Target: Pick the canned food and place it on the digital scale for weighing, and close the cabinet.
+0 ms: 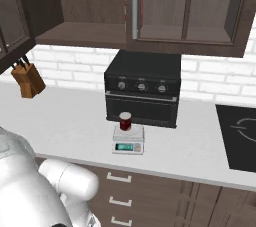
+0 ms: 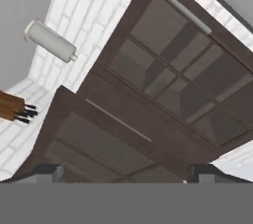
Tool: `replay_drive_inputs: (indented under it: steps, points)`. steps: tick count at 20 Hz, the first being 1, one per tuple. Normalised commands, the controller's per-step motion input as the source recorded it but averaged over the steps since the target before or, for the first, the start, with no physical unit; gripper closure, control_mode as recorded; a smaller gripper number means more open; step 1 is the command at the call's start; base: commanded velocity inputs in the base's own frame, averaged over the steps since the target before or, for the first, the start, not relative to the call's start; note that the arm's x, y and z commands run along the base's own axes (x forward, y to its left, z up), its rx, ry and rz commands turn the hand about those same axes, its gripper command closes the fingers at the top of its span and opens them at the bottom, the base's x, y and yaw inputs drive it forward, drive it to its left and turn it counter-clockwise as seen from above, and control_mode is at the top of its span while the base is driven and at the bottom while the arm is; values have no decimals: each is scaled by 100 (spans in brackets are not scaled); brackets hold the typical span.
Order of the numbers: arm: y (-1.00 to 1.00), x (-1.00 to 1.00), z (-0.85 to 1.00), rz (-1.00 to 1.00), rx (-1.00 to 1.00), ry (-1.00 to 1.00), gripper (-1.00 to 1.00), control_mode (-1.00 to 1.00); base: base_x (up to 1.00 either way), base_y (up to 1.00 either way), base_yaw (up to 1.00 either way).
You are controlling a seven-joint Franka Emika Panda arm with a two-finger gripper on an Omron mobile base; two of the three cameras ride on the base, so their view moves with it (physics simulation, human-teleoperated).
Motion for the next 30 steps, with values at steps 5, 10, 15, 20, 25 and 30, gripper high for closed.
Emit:
replay_drive_inputs:
  steps: [5, 10, 15, 20, 25, 30]
  points:
    - [100, -82, -29, -12, 1, -4, -100, -100, 0, 0, 0]
    - [100, -44, -35, -19, 14, -12, -100, -100, 0, 0, 0]
    - [100, 12, -45, -25, 23, -7, -100, -100, 0, 0, 0]
    - [92, 67, -51, -10, 23, -4, -100, -100, 0, 0, 0]
    - [62, 98, -56, 4, 8, 1, -100, -100, 0, 0, 0]
    - [28, 90, -45, 2, 14, -4, -100, -100, 0, 0, 0]
